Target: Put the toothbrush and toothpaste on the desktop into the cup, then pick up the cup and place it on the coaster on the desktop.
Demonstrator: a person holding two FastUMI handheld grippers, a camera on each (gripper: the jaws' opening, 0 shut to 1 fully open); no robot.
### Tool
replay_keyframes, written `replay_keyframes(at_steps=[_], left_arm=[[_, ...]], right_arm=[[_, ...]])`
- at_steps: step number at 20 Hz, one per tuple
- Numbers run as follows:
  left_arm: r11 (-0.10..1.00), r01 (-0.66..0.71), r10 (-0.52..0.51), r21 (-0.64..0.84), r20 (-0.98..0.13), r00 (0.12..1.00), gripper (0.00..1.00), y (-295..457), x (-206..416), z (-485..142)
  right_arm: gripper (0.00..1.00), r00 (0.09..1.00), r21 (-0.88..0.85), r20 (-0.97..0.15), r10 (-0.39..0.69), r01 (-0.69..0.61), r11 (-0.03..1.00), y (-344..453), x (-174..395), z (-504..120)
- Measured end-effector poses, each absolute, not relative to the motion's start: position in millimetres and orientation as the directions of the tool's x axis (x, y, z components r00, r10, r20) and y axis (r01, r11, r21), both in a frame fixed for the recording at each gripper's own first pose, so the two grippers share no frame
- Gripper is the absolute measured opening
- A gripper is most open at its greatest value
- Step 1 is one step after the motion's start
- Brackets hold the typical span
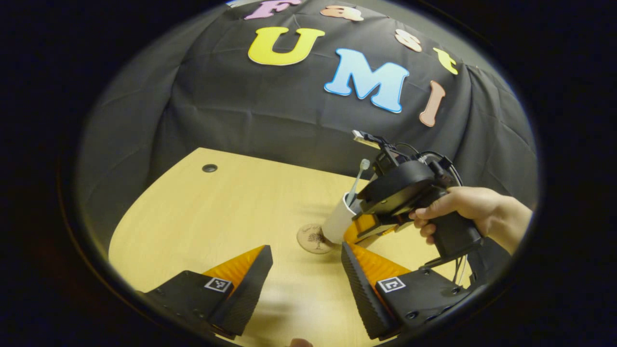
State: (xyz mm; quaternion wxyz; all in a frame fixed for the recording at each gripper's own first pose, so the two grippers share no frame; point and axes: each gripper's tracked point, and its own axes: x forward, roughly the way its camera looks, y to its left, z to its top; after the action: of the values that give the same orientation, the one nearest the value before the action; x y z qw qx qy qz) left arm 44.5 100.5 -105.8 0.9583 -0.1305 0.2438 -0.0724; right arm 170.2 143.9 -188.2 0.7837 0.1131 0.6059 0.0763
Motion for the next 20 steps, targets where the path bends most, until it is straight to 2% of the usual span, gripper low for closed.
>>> replay_keyframes(at_steps=[1,8,9,10,14,20], left_arm=[[0.957,0.067,-0.195,-0.281,-0.455,0.869,0.94,106.7,41.1,-106.8],[0.957,0.033,-0.171,-0.290,-0.466,0.868,0.94,133.7,29.0,-111.3],[0.956,0.029,-0.169,-0.292,-0.468,0.868,0.88,136.2,27.7,-111.8],[0.956,0.026,-0.167,-0.293,-0.469,0.867,0.94,136.7,26.8,-112.2],[0.955,0.016,-0.161,-0.295,-0.473,0.866,0.94,140.7,24.9,-114.2],[0.955,0.007,-0.154,-0.298,-0.473,0.867,0.94,135.2,27.9,-111.5]], right_arm=[[0.24,0.248,0.265,-0.935,0.254,0.012,0.964,149.2,171.7,-188.2],[0.24,0.211,0.253,-0.945,0.248,-0.003,0.967,177.3,179.4,-200.2],[0.24,0.203,0.247,-0.949,0.242,-0.004,0.969,181.5,178.8,-202.1],[0.24,0.215,0.240,-0.948,0.235,-0.005,0.971,182.0,182.1,-201.5],[0.24,0.195,0.241,-0.952,0.235,0.004,0.971,174.9,180.9,-204.7],[0.33,0.216,0.290,-0.935,0.281,0.011,0.957,163.3,176.4,-186.9]])
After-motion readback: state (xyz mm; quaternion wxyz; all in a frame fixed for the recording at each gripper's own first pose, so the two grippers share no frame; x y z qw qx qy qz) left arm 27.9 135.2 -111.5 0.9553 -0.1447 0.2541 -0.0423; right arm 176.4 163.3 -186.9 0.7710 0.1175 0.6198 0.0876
